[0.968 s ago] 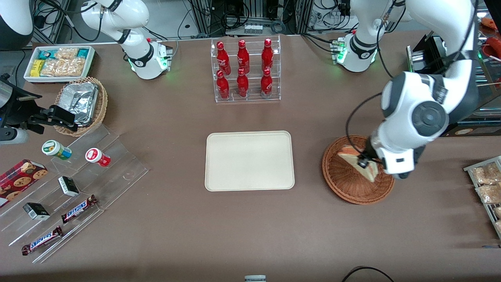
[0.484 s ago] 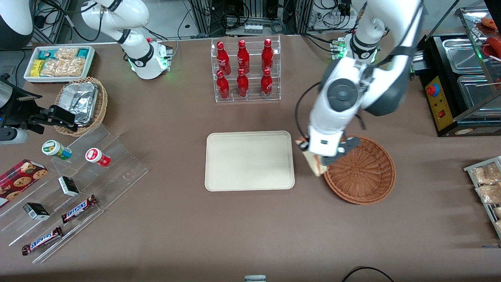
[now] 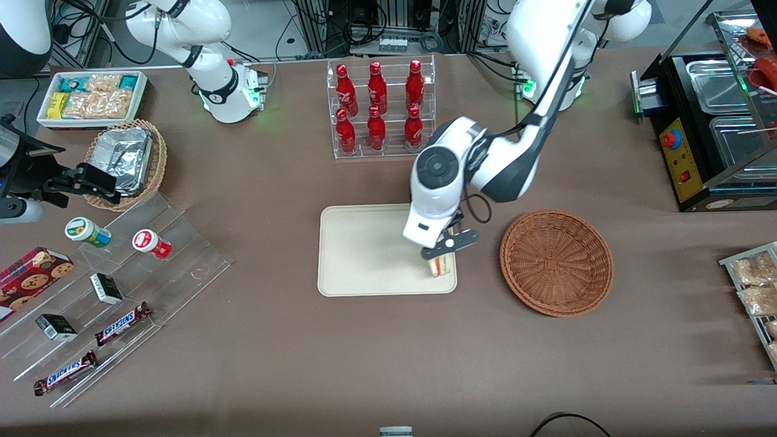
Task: Place sandwich from basket to tray
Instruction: 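Carry the sandwich over the white tray with the left gripper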
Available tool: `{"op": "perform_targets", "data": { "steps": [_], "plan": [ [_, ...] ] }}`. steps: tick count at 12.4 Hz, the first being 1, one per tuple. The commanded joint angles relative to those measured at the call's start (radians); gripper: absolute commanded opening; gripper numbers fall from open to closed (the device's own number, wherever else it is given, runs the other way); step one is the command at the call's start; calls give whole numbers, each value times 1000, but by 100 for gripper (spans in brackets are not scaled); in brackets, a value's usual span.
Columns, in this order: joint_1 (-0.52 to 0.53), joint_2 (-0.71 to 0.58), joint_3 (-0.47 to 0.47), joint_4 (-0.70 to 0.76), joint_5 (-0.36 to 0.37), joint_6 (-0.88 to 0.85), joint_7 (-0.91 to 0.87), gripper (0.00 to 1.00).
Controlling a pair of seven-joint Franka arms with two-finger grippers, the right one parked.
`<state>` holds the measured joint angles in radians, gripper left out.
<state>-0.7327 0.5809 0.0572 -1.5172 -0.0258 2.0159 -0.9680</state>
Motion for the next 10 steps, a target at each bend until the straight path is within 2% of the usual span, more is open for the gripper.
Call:
{"op": "perform_targets", "data": {
  "steps": [1,8,10],
  "plan": [
    [-40,63,7,58,14,9,31,0],
    [-76,183,7,153,15,38,66,0],
    [-85,204,7,163,40,41,77,0]
  ]
}}
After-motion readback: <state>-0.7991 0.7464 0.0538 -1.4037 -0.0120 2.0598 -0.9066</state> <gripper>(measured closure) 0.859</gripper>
